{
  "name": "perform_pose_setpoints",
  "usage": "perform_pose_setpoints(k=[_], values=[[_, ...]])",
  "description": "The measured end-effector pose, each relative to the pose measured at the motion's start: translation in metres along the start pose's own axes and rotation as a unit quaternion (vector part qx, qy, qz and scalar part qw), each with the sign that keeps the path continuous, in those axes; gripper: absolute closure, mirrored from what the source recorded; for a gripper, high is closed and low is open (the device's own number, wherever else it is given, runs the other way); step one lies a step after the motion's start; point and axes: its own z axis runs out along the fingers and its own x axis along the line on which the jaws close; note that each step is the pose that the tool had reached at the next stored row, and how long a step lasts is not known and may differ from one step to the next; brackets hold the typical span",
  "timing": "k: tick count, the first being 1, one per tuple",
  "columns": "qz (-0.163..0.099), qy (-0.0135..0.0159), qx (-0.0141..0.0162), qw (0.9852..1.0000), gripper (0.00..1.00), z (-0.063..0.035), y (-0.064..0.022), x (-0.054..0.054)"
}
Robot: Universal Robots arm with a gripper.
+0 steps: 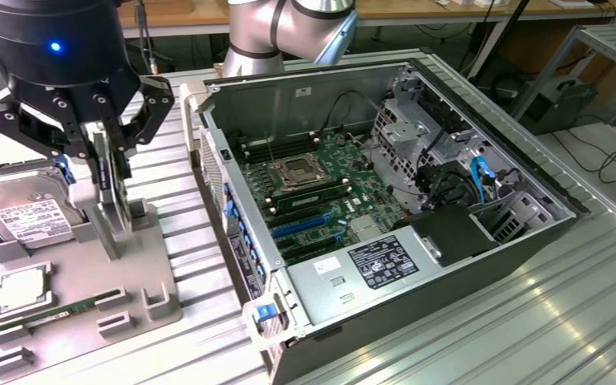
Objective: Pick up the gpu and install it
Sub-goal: 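Pick up the gpu and move the gpu toward the slot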
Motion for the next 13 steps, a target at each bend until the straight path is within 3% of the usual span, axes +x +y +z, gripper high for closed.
perform_pose_setpoints(k=[13], values=[[0.000,0.0002,0.0000,1.0000,0.73,-0.0140,0.0006,0.000]])
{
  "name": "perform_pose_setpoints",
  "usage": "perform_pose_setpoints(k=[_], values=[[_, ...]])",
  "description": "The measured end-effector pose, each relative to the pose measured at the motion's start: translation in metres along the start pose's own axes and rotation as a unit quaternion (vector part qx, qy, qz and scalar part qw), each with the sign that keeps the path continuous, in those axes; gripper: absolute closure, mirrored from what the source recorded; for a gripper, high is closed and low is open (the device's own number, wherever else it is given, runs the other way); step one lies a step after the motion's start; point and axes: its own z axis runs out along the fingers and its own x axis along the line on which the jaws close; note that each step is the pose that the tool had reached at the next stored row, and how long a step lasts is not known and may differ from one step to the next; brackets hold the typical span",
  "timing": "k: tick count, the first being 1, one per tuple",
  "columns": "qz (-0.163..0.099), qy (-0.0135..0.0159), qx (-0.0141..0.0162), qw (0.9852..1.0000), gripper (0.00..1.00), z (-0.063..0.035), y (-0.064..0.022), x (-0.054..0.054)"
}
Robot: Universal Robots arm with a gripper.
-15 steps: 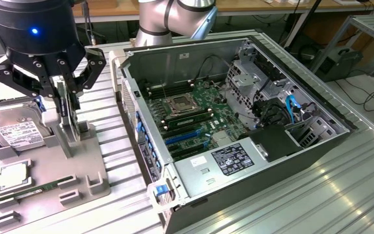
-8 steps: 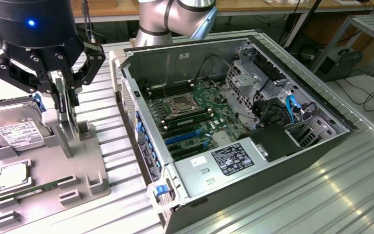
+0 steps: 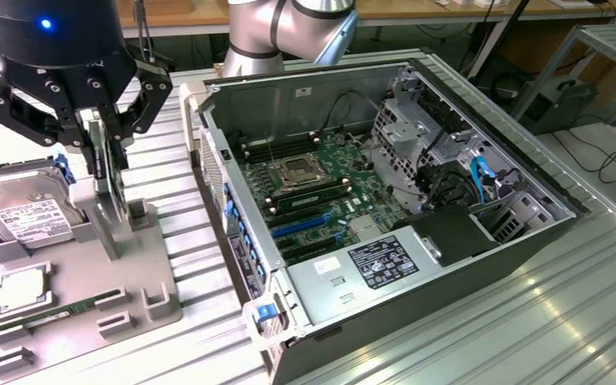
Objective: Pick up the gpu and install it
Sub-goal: 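Pick up the gpu and move the gpu toward the slot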
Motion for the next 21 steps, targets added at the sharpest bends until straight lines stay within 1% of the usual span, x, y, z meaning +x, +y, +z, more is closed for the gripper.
perform_pose_setpoints(k=[21], values=[[0.000,0.0002,0.0000,1.0000,0.73,-0.0199,0.0008,0.000]])
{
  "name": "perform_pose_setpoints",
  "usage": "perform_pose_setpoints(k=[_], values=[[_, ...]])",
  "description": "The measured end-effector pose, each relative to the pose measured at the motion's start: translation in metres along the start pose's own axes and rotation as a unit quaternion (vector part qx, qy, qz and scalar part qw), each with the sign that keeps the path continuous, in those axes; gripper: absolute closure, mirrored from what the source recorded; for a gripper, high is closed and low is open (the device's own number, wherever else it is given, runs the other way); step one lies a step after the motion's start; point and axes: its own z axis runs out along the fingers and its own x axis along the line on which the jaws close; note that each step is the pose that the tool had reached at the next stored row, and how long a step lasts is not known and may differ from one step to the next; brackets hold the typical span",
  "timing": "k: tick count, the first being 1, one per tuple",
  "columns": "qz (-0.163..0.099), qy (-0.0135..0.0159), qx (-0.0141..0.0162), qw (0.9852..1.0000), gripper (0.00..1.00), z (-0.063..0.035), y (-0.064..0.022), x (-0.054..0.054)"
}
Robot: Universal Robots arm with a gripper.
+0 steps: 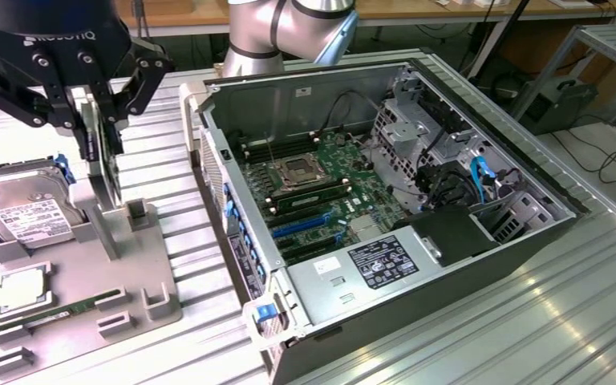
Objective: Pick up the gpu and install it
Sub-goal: 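Pick up the gpu and move the gpu toward the slot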
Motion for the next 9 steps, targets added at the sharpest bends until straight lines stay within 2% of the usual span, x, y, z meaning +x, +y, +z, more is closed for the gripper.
perform_pose_setpoints(k=[9], values=[[0.000,0.0002,0.0000,1.0000,0.73,-0.0077,0.0003,0.0001]])
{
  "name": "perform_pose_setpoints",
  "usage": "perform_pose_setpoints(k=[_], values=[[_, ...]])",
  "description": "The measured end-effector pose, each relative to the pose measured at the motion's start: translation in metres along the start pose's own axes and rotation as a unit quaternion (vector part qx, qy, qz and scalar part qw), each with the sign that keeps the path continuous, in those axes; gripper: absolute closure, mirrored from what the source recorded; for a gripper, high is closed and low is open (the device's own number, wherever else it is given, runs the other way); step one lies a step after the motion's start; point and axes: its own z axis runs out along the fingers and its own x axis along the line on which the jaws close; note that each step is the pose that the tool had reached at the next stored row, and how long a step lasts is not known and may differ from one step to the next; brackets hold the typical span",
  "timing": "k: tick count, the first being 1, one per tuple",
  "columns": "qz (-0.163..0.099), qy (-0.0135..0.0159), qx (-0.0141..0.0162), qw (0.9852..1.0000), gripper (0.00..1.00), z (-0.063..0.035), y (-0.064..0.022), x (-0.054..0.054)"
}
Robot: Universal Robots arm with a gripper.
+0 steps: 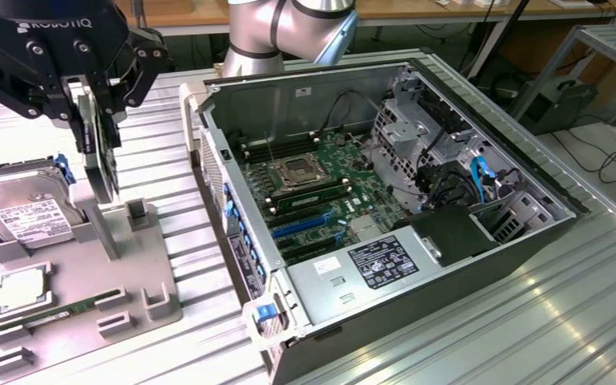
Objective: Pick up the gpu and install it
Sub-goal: 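Pick up the gpu and move the gpu toward the slot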
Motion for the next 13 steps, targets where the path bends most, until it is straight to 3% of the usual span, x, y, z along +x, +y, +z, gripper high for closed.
perform_pose_setpoints(k=[13], values=[[0.000,0.0001,0.0000,1.0000,0.73,-0.0105,0.0004,0.0001]])
